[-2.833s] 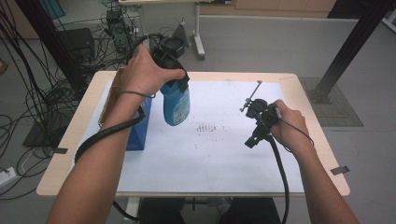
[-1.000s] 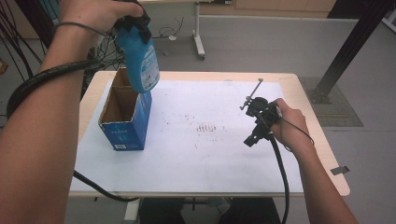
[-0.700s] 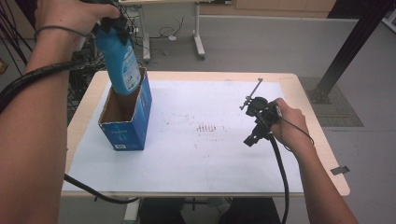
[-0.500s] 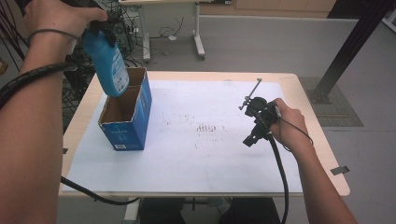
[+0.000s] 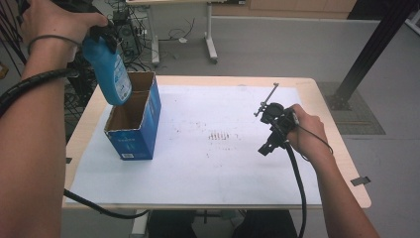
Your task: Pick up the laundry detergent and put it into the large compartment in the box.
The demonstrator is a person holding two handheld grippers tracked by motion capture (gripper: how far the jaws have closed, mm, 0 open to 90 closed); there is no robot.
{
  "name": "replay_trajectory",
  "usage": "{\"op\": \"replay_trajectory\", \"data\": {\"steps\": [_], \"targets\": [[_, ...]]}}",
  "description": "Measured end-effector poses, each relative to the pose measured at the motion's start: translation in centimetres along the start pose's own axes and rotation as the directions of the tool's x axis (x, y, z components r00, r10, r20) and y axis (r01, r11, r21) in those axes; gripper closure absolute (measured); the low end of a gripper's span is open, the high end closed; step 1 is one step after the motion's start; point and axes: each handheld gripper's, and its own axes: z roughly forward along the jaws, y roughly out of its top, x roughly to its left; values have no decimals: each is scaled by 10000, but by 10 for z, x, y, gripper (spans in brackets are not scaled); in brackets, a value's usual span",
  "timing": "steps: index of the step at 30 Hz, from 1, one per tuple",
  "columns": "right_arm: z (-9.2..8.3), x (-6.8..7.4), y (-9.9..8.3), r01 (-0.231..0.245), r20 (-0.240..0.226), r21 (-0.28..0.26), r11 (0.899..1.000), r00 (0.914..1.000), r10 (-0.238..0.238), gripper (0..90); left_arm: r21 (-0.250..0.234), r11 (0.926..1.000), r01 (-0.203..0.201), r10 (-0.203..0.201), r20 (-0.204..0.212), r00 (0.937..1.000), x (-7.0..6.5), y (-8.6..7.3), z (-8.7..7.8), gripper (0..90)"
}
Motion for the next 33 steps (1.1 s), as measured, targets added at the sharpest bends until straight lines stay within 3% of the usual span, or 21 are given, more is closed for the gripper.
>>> {"op": "replay_trajectory", "data": {"steps": [33], "targets": [[6,-1,0,-68,-52,100,9999,10000,68,63,590,9982,92,-102,168,9998,7,-19,81,375]]}}
